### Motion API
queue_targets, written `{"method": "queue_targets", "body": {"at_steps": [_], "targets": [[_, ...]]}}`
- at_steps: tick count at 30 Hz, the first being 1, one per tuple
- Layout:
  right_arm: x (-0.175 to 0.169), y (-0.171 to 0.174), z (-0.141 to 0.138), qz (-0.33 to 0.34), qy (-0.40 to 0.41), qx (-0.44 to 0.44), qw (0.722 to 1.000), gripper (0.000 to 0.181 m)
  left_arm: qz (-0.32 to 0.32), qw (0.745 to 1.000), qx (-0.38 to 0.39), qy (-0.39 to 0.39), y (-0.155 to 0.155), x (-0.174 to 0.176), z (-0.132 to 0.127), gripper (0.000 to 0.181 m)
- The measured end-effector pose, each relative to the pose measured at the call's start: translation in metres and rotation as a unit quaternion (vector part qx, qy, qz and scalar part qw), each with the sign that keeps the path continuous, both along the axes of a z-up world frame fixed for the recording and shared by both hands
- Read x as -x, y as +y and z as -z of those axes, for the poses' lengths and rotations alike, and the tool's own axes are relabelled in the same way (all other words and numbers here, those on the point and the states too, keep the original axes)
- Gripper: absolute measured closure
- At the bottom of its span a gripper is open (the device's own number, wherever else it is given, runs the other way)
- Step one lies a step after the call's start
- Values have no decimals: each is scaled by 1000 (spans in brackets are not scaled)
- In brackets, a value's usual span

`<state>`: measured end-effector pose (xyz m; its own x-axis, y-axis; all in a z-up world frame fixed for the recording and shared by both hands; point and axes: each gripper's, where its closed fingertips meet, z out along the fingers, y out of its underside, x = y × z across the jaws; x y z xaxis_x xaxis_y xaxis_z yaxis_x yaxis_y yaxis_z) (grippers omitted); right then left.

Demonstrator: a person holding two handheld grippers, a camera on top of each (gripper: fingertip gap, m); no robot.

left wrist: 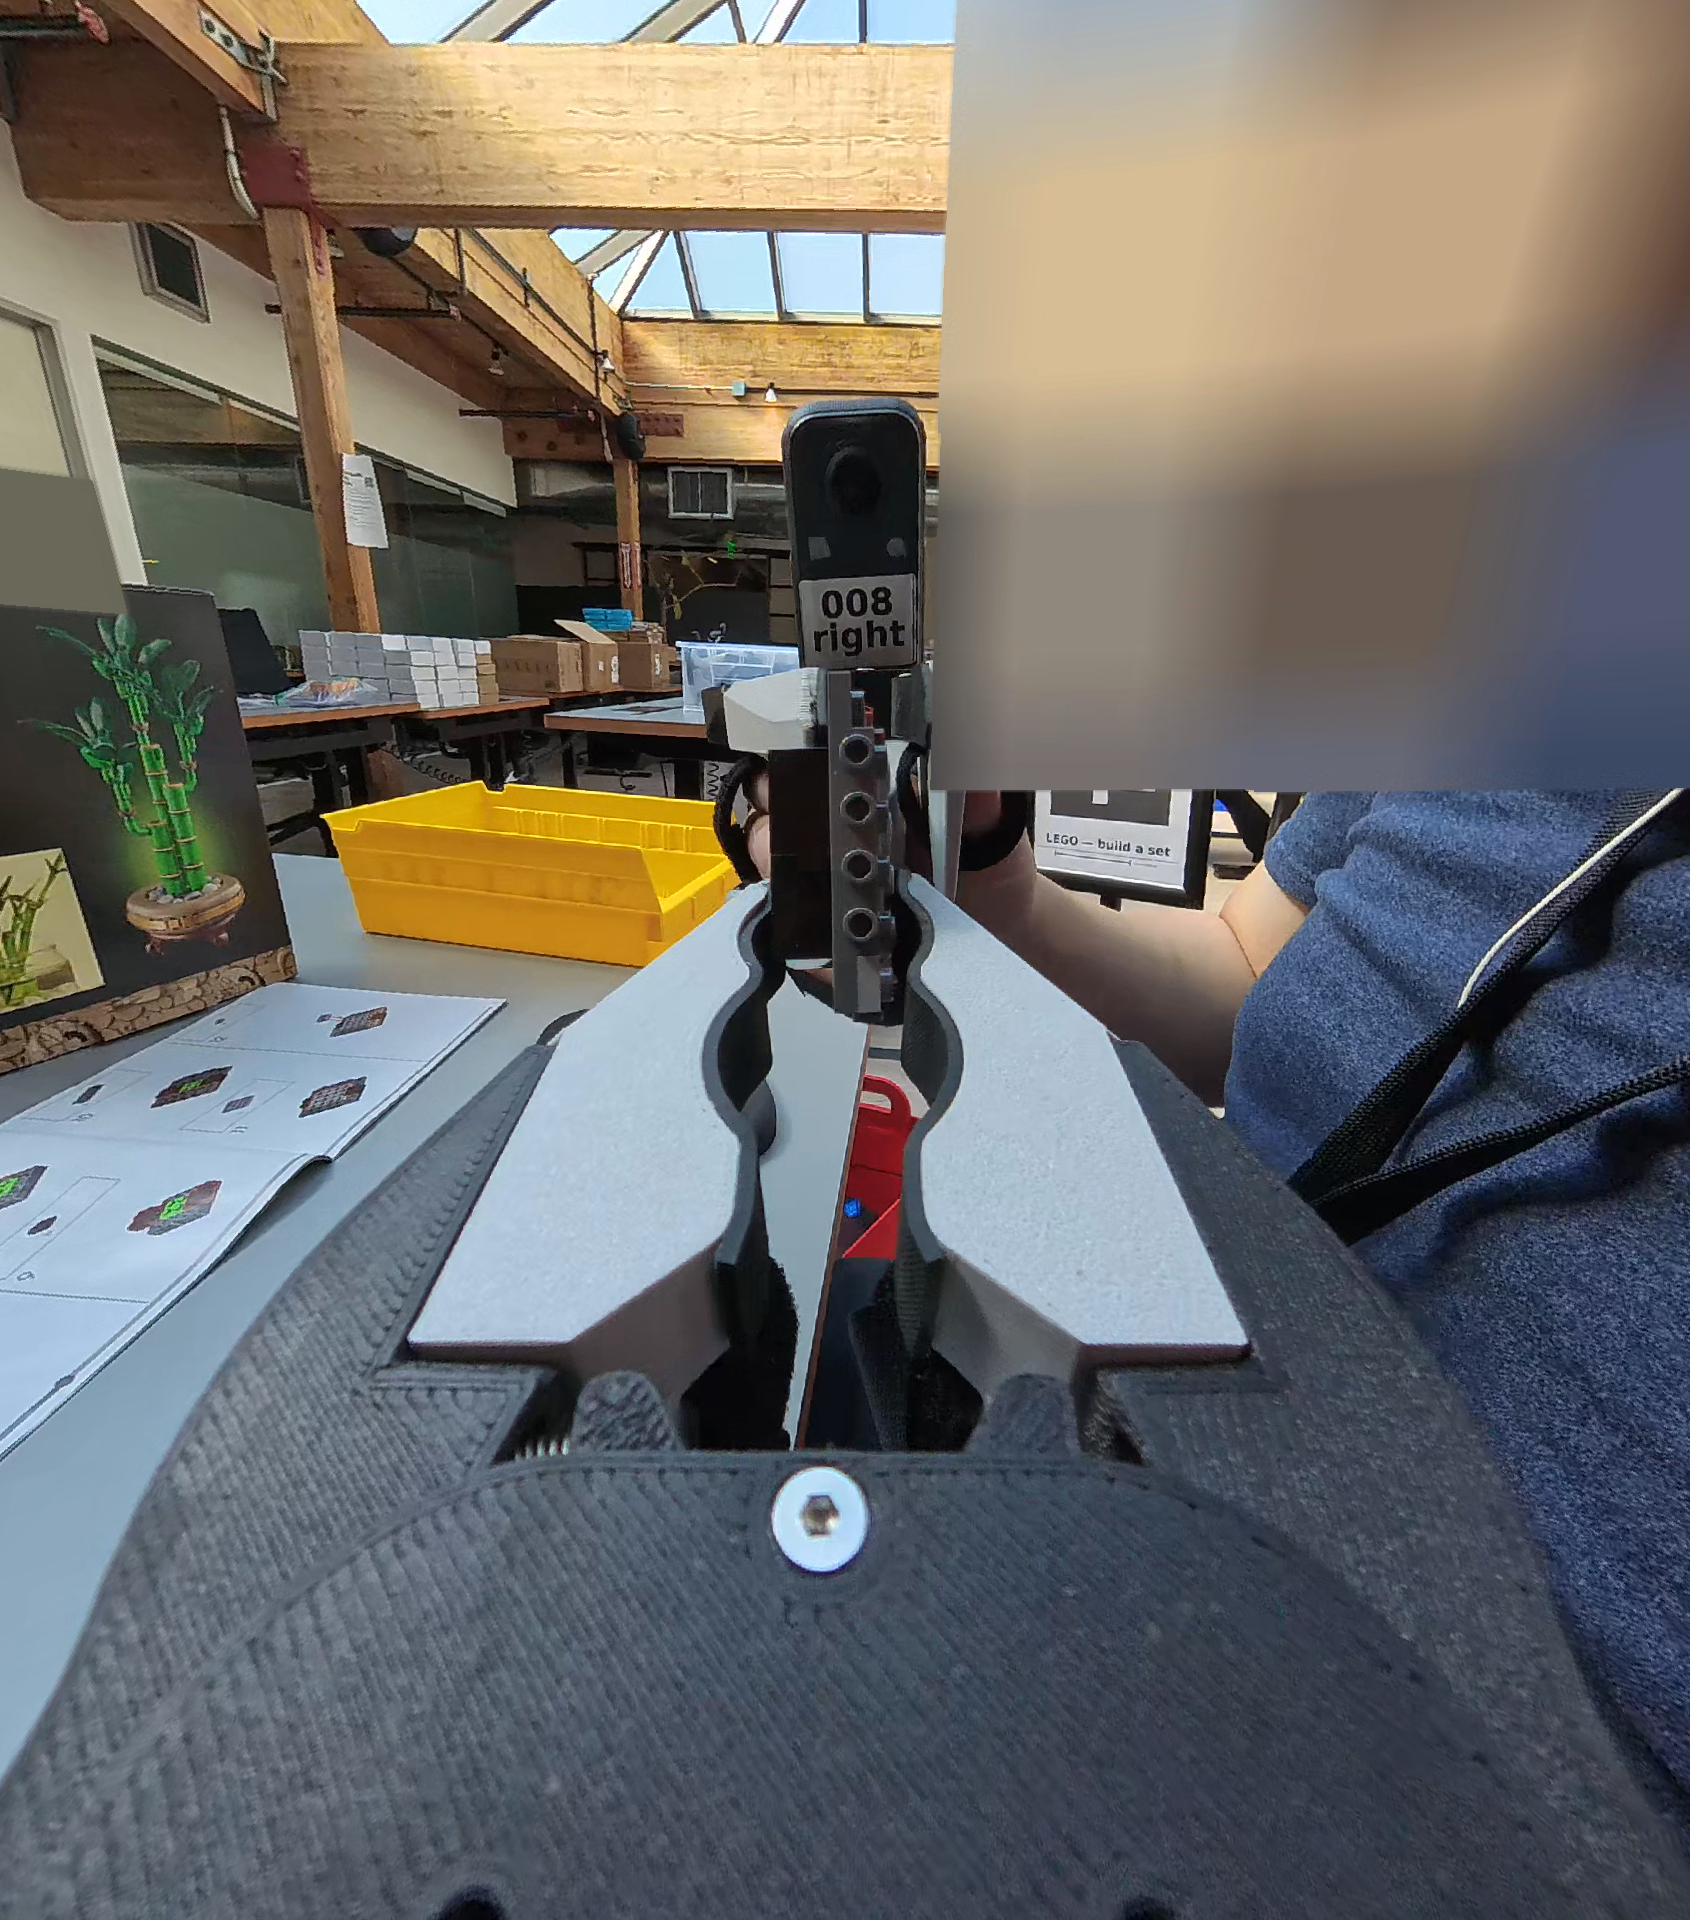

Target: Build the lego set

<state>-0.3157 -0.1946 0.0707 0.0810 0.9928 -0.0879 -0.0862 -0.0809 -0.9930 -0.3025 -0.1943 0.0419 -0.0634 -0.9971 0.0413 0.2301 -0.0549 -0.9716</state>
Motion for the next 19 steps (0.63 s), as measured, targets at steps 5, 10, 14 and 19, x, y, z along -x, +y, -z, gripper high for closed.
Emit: {"method": "queue_targets", "body": {"at_steps": [5,10,14,19], "targets": [[-4,7,2,24,-20,-16,999,171,-8,1000,3,8,2,-2,3,163],[-60,41,-45,125,-17,-111,986,157,-9,998,55,-6,13,6,-5,163],[-91,96,23,189,-202,-50,960,154,-8,988,150,34,31,12,3,163],[-103,107,156,127,-428,17,895,150,-8,944,295,145,49,13,46,163]]}}
